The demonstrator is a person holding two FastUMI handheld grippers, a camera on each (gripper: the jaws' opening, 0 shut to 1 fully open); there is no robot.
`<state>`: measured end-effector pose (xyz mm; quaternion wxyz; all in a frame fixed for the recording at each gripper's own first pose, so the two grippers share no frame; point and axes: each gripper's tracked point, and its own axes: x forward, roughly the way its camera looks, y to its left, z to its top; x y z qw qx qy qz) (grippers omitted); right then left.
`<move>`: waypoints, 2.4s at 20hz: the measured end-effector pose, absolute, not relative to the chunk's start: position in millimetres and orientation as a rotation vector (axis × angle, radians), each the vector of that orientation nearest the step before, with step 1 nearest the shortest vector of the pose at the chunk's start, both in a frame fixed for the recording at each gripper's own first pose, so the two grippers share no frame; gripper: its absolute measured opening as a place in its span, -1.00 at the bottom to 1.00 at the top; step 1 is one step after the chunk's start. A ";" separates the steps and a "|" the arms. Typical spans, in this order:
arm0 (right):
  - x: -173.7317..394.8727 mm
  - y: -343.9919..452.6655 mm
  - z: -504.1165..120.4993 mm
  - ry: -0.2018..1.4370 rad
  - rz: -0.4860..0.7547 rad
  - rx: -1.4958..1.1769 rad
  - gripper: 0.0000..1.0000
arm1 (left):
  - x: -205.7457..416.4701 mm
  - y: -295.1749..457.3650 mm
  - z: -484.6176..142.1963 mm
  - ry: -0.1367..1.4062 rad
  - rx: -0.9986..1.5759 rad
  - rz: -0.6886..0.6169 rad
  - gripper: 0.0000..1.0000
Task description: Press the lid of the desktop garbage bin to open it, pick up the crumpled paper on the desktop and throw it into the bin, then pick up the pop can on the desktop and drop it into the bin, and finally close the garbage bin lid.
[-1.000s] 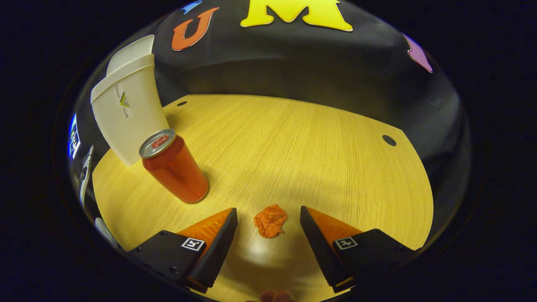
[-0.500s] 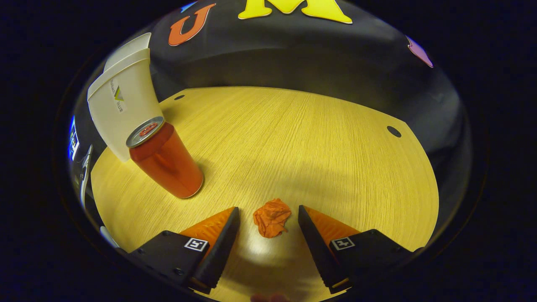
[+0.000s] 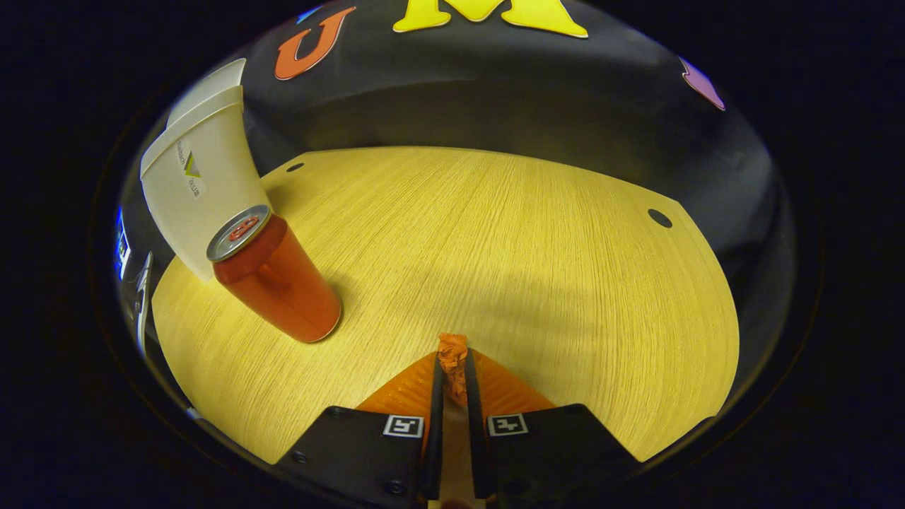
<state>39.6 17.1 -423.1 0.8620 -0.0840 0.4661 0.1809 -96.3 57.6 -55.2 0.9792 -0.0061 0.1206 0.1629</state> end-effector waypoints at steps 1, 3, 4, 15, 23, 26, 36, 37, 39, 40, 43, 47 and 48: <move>35.5 23.3 -422.2 0.986 0.398 -0.169 -0.63 | -98.5 59.5 -55.4 0.243 -0.021 0.330 0.93; 27.1 31.1 -419.2 1.002 0.427 -0.161 -0.63 | -99.9 62.3 -55.4 0.240 -0.025 0.332 0.93; 21.9 32.2 -414.0 1.005 0.432 -0.147 -0.94 | -100.2 63.5 -54.3 0.239 -0.024 0.331 0.93; 8.4 68.6 -254.3 0.844 0.553 -0.022 -0.94 | -89.5 70.9 -54.8 0.204 -0.047 0.245 0.93; 40.6 171.8 -105.9 0.609 0.745 0.001 -0.95 | -94.3 92.1 -63.1 0.195 -0.100 0.278 0.93; 51.8 226.1 -82.0 0.539 0.815 -0.009 -0.94 | -104.8 112.4 -65.5 0.196 -0.100 0.315 0.94; 55.6 400.6 -74.3 0.477 0.983 -0.052 -0.96 | -151.5 181.6 -58.5 0.190 -0.082 0.488 0.92; 54.6 412.2 -76.8 0.478 0.990 -0.057 -0.96 | -153.6 185.5 -58.2 0.193 -0.081 0.504 0.93; 54.8 430.5 -82.6 0.473 0.997 -0.074 -0.95 | -162.5 196.0 -58.9 0.198 -0.082 0.532 0.93; 57.6 438.4 -87.2 0.466 0.999 -0.091 -0.95 | -165.3 199.2 -59.1 0.200 -0.084 0.542 0.94; 58.5 455.2 -97.3 0.467 1.008 -0.127 -0.82 | -172.2 207.2 -58.4 0.204 -0.079 0.563 0.92; 56.3 467.8 -117.8 0.496 1.018 -0.153 -0.55 | -180.7 215.1 -58.6 0.211 -0.058 0.585 0.94; 55.4 468.1 -121.9 0.502 1.019 -0.157 -0.51 | -180.7 215.7 -59.8 0.214 -0.057 0.584 0.94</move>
